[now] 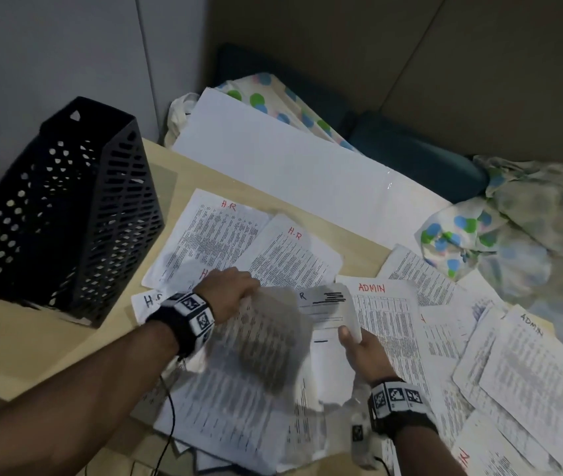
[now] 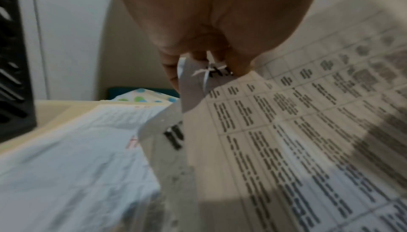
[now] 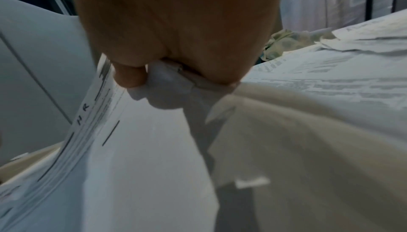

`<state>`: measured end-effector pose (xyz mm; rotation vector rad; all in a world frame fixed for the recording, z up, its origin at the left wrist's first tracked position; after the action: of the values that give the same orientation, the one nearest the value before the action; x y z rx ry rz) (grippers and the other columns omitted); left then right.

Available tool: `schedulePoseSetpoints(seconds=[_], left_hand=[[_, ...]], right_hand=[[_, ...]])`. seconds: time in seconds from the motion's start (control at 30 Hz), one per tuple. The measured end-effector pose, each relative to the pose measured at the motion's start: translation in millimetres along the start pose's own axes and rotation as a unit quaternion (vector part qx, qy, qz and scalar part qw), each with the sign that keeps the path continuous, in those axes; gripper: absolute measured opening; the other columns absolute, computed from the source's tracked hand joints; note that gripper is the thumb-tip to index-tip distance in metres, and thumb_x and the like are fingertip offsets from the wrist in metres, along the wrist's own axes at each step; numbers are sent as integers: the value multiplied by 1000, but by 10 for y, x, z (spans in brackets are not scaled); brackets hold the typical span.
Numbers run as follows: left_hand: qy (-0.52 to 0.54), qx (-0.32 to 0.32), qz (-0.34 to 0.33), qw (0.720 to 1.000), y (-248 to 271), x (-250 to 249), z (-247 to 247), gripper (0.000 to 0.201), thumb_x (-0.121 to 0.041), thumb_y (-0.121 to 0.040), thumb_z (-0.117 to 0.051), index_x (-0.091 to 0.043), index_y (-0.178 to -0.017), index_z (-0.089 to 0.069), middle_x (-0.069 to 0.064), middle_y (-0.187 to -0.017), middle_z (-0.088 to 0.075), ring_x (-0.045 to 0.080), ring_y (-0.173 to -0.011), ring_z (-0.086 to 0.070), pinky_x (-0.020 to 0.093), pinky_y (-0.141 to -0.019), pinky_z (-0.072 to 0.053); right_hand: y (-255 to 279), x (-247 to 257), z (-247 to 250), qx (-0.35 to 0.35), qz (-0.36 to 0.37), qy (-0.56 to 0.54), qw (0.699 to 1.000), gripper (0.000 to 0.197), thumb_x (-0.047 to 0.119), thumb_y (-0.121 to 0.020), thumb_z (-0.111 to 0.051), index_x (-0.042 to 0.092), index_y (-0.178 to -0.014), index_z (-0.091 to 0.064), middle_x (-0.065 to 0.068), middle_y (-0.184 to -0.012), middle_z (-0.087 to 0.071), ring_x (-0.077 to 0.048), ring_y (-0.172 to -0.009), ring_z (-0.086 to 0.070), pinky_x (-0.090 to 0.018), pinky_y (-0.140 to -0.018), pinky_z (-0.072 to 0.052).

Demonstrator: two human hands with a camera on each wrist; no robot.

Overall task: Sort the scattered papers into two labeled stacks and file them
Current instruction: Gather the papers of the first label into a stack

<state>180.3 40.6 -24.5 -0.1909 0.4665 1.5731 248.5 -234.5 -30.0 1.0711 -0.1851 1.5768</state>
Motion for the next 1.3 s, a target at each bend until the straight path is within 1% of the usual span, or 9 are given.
schedulePoseSetpoints(seconds=[0.2,0.37,0.47,0.6,0.73,0.87,1.03,1.2,1.3], left_hand=[[239,-81,127,959,-56,-39,-295,14,-15,-93,-54,-19,-104,-61,-1,-102,-57,18,-95,-54,34,-84,-48],[317,-205,312,872,340,305,-516,7,-19,-85,-68,-25,-83,-65,0,-92,-69,21,-83,-64,36,-77,-55],[383,-253,334,823,413,302,-532,4,-12,-86,-66,-16,-86,-66,8,-94,-70,28,-90,-64,35,-78,-51],[417,-222,279,836,311,131,-459,8,-14,-86,-66,-19,-91,-65,1,-91,-66,22,-89,-64,30,-76,-51],[264,-214,282,897,360,143,-405,43,-25,-82,-69,-21,-122,-54,5,-125,-51,26,-117,-46,43,-96,-43],[369,-149,412,819,498,336,-681,61,-45,-86,-59,-11,-134,-41,16,-136,-46,34,-123,-44,46,-101,-41],[486,-87,291,819,362,17,-760,60,-69,-81,-46,-33,-129,-39,0,-131,-56,28,-116,-56,45,-101,-43],[491,-103,191,844,357,-155,-655,80,-68,-65,-67,-42,-129,-27,-10,-141,-41,16,-122,-51,42,-98,-46],[491,-125,132,852,359,-268,-502,87,-62,-63,-72,-50,-129,-17,-22,-126,-47,-8,-98,-60,22,-81,-53]], right_hand=[[75,5,-200,-36,8,-21,999,81,101,-44,-19,32,-72,-52,14,-60,-51,3,-58,-45,-15,-52,-29],[119,-295,-263,-69,-53,-69,994,62,75,-78,-33,18,-80,-58,9,-64,-53,-12,-63,-52,-23,-55,-33],[161,-404,-344,-66,-65,-97,991,48,65,-83,-39,21,-78,-57,11,-64,-52,-10,-63,-49,-23,-56,-34],[181,-367,-475,-17,-29,-96,995,29,48,-91,-54,21,-95,-63,10,-72,-61,-6,-68,-55,-20,-60,-40],[115,-337,-454,-30,-20,-55,998,18,36,-85,-68,25,-81,-54,6,-65,-57,-10,-58,-53,-18,-52,-39],[147,-423,-348,-58,-58,-112,990,19,29,-86,-67,13,-93,-59,-2,-76,-64,-16,-70,-60,-22,-52,-43],[183,-451,-435,17,-97,-184,978,34,34,-85,-68,19,-114,-57,1,-103,-68,-24,-101,-62,-38,-85,-48],[203,-318,-417,33,-40,-114,992,49,66,-66,-66,24,-89,-58,12,-77,-65,-8,-73,-59,-18,-61,-43],[134,-311,-359,-5,-13,-90,996,55,73,-55,-60,23,-76,-55,11,-60,-57,-4,-56,-52,-12,-52,-39]])
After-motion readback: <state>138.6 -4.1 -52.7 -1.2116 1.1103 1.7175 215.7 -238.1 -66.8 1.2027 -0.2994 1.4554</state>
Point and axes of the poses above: each hand's wrist, its own y-axis away from the middle knuckle, its own z-axis out of the back of the hand, x = y × z, the point moved 7 cm from there along -y, towards the middle knuckle
